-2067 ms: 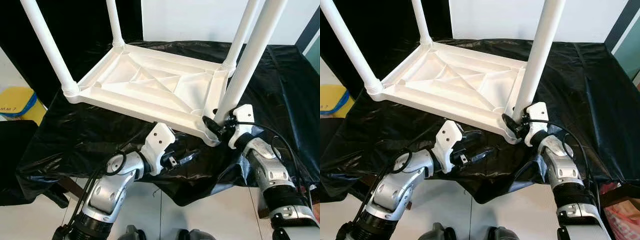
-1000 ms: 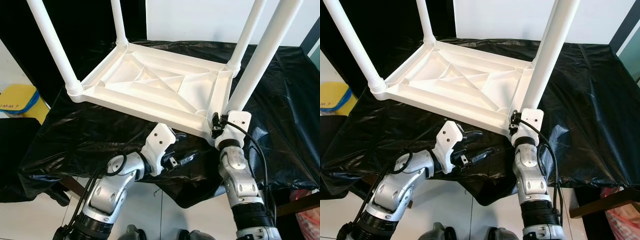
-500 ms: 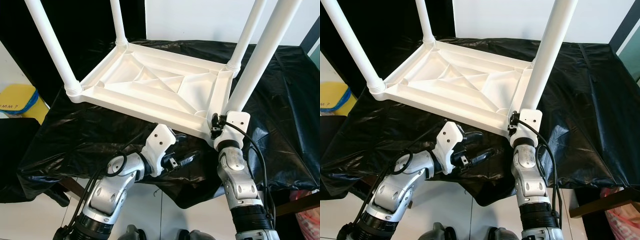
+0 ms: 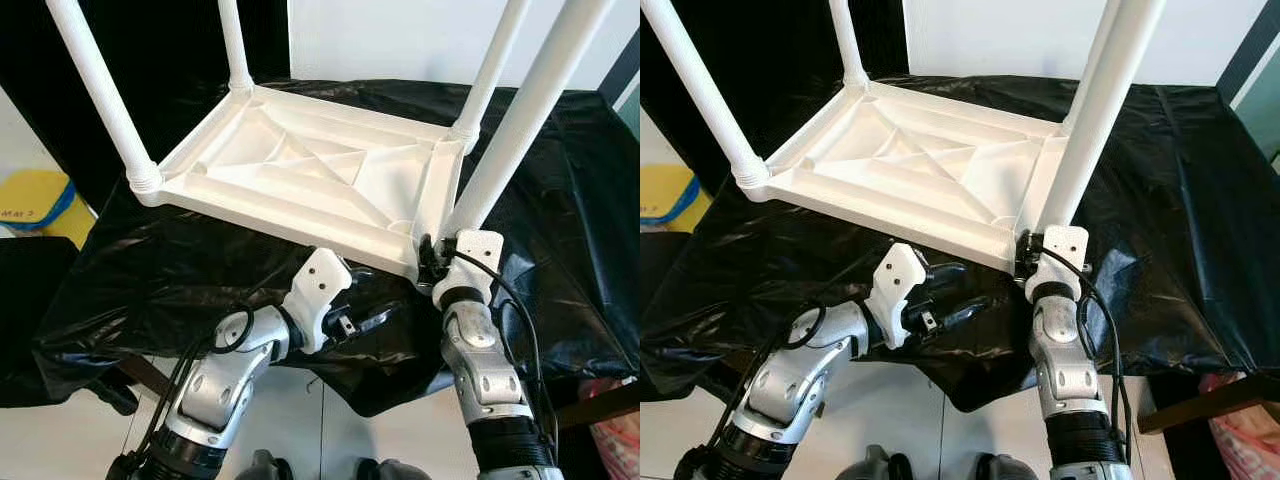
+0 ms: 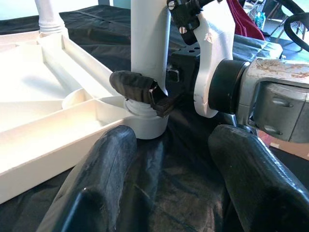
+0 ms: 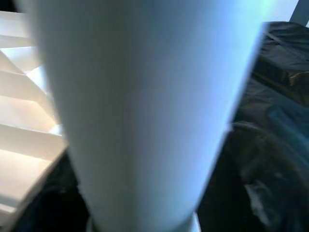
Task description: Building children table
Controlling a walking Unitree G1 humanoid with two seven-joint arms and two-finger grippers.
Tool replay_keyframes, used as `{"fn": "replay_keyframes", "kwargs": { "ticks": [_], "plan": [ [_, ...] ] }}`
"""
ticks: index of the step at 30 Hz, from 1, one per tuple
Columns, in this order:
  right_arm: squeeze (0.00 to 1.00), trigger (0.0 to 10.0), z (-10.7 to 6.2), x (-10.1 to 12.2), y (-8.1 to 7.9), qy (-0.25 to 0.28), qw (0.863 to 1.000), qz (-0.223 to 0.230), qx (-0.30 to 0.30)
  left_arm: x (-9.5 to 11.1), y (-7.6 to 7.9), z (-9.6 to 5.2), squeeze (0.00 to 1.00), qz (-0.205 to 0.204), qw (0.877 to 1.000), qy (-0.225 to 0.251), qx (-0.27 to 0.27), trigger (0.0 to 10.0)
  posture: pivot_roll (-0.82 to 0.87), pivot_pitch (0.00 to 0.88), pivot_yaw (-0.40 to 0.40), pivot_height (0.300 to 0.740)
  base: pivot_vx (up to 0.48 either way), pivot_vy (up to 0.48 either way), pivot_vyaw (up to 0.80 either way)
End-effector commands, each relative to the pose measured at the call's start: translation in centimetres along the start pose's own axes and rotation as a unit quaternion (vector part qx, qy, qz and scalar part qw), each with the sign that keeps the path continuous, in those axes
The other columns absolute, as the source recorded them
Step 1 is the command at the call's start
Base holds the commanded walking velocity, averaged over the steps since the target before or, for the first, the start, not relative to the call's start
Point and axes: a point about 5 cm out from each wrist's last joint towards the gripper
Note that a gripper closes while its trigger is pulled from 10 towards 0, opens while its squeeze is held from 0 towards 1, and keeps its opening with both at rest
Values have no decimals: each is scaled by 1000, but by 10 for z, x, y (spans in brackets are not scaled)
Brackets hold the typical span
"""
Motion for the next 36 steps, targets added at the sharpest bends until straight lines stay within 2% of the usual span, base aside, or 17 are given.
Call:
{"fn": "replay_keyframes", "kwargs": {
  "ticks": [1,5,10,17,18,20,22,23,25,28,31,32,36],
  "plan": [
    [31,10000,-8,1,-1,5,999,-8,35,0,1,0,0,-2,1000,-4,21,10000,-38,127,-40,740,0,0,0],
    [0,10000,-15,1,-3,7,998,-15,61,0,0,0,0,-2,1000,-4,23,10000,-37,131,-43,740,0,0,0],
    [0,10000,-38,2,-3,2,991,-34,128,0,1,-1,0,-4,1000,-4,26,10000,-42,138,-45,740,0,0,0],
    [0,10000,-47,5,-2,4,986,-39,160,0,1,-1,0,-5,1000,-4,26,10000,-47,141,-44,740,0,0,0],
    [0,10000,-60,7,-4,5,977,-48,208,0,1,-1,0,-6,1000,-3,25,10000,-53,143,-41,740,0,0,0],
    [0,10000,-64,7,-4,0,973,-48,226,0,1,-1,0,-6,1000,-3,25,10000,-55,144,-38,740,0,0,0],
    [0,10000,-75,4,-7,-21,961,-45,273,0,1,0,0,-6,1000,-3,23,10000,-57,145,-36,740,0,0,0],
    [0,10000,-75,4,-7,-21,961,-45,273,0,1,0,0,-6,1000,-3,23,10000,-57,145,-36,740,0,0,0],
    [0,10000,-85,-1,-10,-48,946,-42,317,0,-1,-2,0,-4,1000,-4,24,10000,-59,145,-35,740,0,0,0],
    [0,10000,-85,-1,-10,-51,945,-42,321,-1,-2,-2,0,-3,1000,-5,25,10000,-59,145,-35,740,0,0,0],
    [0,10000,-79,-6,-12,-61,943,-41,326,-2,-16,-13,0,9,999,-17,42,10000,-53,141,-35,740,0,0,0],
    [0,10000,-79,-6,-12,-61,943,-41,326,-2,-16,-13,0,9,999,-17,42,10000,-53,141,-35,740,0,0,0],
    [0,10000,-64,-9,-19,-58,946,-30,317,-9,-32,-29,0,27,996,-44,66,10000,-45,141,-36,740,0,0,0]
  ]
}}
Point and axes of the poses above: a point about 5 cm out from each wrist's last joint towards the gripper, its own z axis pointing out of the wrist towards the gripper, its own x axis along the axis of the wrist's last joint, y = z × x, and after that the axes turned 11 degrees about z, right-handed
